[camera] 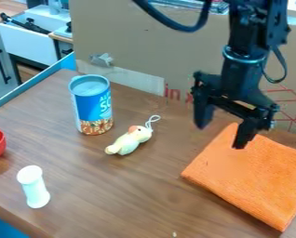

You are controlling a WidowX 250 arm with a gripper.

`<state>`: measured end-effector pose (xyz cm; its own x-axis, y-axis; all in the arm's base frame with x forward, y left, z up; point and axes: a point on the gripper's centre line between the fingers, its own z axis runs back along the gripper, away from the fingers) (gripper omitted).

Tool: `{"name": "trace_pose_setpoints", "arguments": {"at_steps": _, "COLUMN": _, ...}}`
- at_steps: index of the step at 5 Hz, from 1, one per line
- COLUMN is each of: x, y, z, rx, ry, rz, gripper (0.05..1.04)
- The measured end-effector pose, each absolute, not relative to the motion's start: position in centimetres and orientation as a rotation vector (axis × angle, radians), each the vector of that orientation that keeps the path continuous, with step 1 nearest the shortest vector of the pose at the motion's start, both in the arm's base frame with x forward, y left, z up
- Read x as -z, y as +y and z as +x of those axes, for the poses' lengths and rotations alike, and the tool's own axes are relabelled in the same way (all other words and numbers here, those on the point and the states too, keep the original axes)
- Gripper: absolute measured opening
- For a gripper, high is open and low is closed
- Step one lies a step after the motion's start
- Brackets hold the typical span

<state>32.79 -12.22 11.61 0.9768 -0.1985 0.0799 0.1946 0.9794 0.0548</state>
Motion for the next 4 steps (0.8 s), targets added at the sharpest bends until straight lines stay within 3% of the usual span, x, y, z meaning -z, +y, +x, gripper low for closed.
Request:
{"name": "trace_pose_setpoints", "arguments": {"at_steps": 1, "x": -8.8, "y": -13.6, "z": 34.8, "rx": 0.193, "ry": -0.062, "rz": 0.018, "gripper": 1.001}}
{"name": "trace_pose_setpoints", "arguments": {"at_steps": 2, "x": -7.7, "y": -14.7, "z": 37.0, "rx": 0.182, "ry": -0.07, "rz": 0.002, "gripper": 1.001}}
{"name": "trace_pose_setpoints", "arguments": {"at_steps": 4, "x": -4.3, "y": -15.5, "z": 38.0, "rx": 0.18, "ry": -0.014, "rz": -0.003, "gripper": 1.001}}
